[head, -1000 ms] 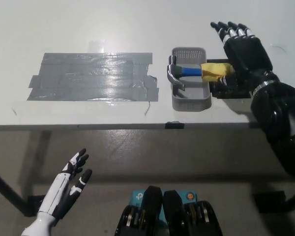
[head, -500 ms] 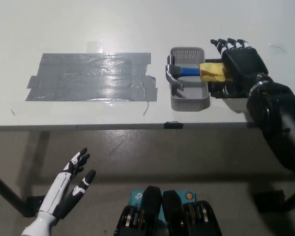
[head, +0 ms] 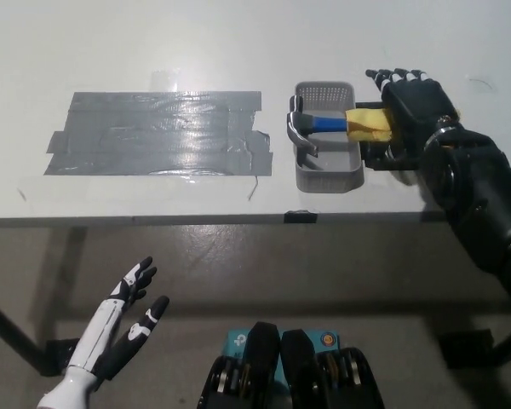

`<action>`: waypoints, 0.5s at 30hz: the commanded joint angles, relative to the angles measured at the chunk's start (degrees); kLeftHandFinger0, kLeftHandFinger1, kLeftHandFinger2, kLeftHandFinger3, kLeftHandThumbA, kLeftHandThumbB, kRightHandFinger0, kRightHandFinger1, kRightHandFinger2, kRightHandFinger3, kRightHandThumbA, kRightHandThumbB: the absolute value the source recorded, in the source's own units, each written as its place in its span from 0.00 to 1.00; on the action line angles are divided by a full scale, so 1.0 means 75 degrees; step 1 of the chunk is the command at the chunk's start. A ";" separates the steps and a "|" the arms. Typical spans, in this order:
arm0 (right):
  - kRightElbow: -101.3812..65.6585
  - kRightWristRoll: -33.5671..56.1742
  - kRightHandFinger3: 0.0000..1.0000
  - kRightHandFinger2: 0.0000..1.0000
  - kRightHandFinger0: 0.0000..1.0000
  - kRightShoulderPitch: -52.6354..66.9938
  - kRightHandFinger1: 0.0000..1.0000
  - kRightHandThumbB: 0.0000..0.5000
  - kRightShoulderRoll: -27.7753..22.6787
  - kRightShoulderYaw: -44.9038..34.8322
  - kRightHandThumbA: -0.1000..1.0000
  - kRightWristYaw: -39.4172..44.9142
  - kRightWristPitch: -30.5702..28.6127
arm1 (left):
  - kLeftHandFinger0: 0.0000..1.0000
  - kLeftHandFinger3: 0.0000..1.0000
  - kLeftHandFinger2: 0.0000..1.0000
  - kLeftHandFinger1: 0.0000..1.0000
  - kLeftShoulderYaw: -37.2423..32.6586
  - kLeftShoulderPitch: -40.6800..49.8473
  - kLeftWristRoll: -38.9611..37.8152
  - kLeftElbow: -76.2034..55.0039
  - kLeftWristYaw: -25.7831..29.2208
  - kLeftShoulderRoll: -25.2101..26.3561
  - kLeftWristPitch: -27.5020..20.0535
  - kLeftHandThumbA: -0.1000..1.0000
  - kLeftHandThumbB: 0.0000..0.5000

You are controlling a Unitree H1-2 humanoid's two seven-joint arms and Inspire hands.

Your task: The robot picks the hammer with right hand and hits the black area on the desk and places it back.

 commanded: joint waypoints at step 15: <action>0.0572 -0.0346 1.00 1.00 1.00 -0.0482 1.00 0.92 0.0185 0.0253 0.87 -0.1666 -0.0181 | 0.95 1.00 1.00 1.00 0.0039 -0.0096 0.0076 -0.0317 -0.0123 0.0169 -0.0226 0.87 0.05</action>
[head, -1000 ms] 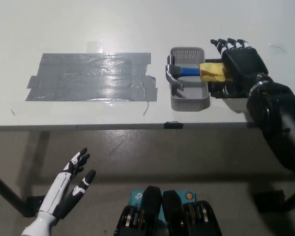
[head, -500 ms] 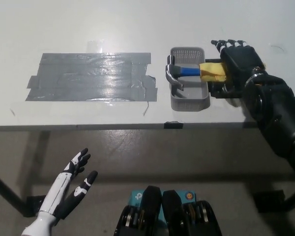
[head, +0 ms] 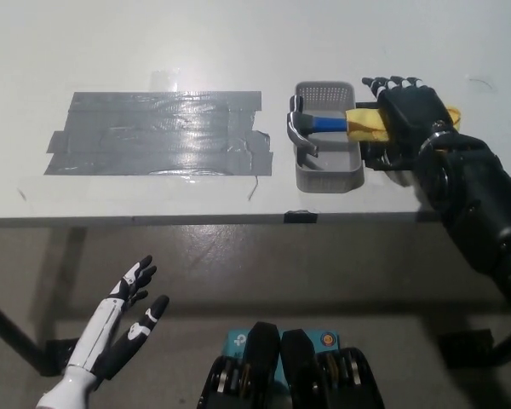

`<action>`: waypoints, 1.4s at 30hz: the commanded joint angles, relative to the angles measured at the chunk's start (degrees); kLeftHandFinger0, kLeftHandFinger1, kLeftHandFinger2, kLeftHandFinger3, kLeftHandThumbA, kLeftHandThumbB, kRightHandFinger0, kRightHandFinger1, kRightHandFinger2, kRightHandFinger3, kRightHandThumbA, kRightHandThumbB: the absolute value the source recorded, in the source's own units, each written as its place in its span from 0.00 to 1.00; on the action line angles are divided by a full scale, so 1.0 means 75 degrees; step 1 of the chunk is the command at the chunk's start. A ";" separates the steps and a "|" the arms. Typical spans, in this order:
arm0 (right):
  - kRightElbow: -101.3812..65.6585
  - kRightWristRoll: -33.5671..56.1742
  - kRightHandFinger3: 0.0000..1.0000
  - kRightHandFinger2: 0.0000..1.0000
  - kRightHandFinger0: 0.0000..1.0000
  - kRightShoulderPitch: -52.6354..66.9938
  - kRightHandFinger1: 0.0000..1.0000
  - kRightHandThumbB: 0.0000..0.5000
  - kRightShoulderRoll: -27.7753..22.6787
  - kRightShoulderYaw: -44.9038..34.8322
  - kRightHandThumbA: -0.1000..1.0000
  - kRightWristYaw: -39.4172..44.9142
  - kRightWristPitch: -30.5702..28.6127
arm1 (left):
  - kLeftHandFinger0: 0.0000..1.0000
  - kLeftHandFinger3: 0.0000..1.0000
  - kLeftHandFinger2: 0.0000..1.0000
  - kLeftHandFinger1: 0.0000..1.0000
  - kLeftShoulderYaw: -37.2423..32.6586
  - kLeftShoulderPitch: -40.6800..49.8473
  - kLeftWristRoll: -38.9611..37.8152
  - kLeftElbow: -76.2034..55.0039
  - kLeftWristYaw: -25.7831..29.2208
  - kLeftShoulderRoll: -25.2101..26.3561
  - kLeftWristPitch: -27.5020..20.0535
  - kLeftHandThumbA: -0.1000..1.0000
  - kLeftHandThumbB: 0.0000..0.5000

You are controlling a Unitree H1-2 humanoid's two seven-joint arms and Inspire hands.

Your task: The robot picks the hammer with right hand and hits the black area on the desk and places it back.

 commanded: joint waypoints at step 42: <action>0.2033 0.4651 0.78 0.75 0.00 -0.3336 0.34 0.51 -0.1150 -0.2647 0.00 0.6303 0.1478 | 0.76 1.00 0.99 0.84 -0.0017 -0.0409 0.0070 -0.0214 -0.0288 0.0266 -0.0312 0.91 0.01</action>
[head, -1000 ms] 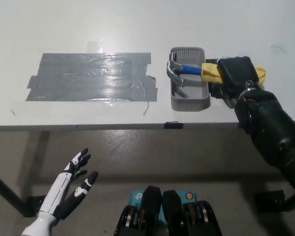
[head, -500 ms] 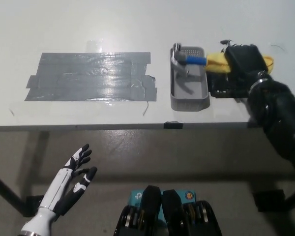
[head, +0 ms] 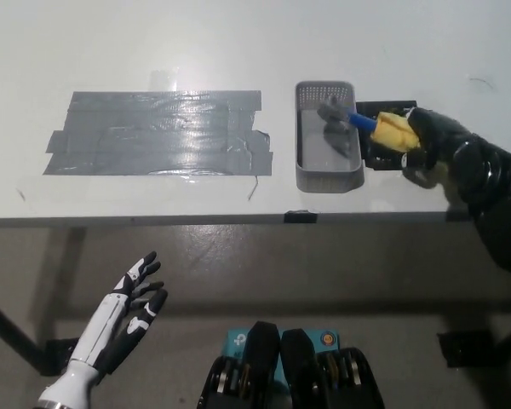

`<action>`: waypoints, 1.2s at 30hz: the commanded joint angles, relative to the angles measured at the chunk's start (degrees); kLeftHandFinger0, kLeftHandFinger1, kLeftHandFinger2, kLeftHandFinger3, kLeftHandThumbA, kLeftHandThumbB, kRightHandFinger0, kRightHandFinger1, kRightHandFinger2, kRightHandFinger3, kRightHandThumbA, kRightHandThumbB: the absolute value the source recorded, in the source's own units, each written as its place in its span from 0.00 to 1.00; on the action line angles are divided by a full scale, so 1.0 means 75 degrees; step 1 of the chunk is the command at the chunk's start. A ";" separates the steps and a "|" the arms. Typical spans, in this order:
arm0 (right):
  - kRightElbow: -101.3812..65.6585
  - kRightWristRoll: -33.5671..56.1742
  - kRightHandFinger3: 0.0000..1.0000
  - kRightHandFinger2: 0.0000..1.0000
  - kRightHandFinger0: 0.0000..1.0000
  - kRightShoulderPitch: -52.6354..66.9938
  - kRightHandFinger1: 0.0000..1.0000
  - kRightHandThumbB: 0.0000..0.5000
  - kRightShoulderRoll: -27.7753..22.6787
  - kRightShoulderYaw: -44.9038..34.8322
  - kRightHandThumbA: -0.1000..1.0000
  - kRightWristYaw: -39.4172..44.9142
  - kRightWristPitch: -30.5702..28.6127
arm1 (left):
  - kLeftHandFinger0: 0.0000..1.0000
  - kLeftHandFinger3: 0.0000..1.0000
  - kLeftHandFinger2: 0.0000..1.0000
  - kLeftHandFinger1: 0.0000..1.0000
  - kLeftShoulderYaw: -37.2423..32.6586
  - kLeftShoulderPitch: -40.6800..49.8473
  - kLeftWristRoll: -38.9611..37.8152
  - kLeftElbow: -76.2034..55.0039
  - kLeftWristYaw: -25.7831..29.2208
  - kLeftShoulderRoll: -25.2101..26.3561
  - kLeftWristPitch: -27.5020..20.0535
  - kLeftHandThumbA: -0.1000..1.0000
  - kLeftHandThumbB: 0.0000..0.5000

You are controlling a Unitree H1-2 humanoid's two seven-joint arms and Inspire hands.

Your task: The robot picks the hammer with right hand and hits the black area on the desk and places it back.

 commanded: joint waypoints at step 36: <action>0.0736 0.3728 0.62 0.55 0.00 -0.4015 0.08 0.19 -0.1916 -0.3208 0.00 0.5786 0.2710 | 0.71 1.00 0.88 0.73 -0.0052 -0.0303 0.0281 -0.0305 -0.0244 0.0292 -0.0368 0.92 0.04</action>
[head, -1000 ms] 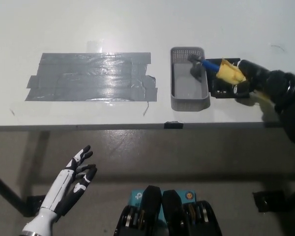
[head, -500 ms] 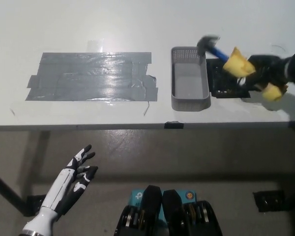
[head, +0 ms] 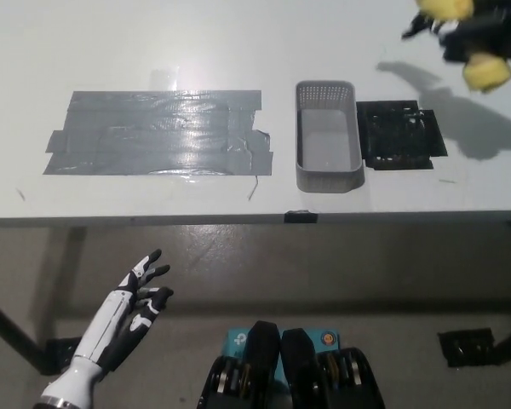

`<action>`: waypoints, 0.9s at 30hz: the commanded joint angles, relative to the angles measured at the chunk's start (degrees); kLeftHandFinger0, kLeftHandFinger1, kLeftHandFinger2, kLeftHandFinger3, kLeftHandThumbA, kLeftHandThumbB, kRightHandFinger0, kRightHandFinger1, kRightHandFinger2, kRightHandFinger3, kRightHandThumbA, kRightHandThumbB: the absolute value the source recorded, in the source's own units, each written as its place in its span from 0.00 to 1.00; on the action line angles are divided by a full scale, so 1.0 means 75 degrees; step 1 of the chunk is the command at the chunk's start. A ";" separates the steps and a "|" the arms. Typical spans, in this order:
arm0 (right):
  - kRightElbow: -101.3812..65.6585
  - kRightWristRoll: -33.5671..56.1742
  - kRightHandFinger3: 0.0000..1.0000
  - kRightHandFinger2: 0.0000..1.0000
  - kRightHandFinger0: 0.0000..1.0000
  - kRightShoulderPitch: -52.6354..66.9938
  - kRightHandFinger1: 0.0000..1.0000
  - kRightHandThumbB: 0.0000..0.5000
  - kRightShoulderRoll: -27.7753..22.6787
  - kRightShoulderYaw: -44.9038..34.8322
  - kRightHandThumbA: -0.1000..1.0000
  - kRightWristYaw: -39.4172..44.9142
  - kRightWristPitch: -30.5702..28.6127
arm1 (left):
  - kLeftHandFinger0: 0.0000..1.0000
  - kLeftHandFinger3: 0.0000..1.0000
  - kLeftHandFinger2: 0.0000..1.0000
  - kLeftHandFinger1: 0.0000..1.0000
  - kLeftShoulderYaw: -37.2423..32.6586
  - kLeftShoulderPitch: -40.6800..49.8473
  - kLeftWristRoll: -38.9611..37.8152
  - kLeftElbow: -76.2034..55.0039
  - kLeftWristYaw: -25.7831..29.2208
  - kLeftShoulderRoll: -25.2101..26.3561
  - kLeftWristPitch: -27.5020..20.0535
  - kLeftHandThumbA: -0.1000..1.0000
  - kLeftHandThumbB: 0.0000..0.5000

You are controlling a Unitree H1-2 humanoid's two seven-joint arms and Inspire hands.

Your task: The robot picks the hammer with right hand and hits the black area on the desk and places it back.

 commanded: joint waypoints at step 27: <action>-0.2353 -0.0165 0.98 0.81 0.00 0.0373 0.46 0.20 -0.1717 0.3396 0.00 0.1700 0.0197 | 0.68 1.00 0.79 0.64 0.0091 -0.0031 0.0305 -0.0350 -0.0205 0.0406 -0.0488 0.93 0.00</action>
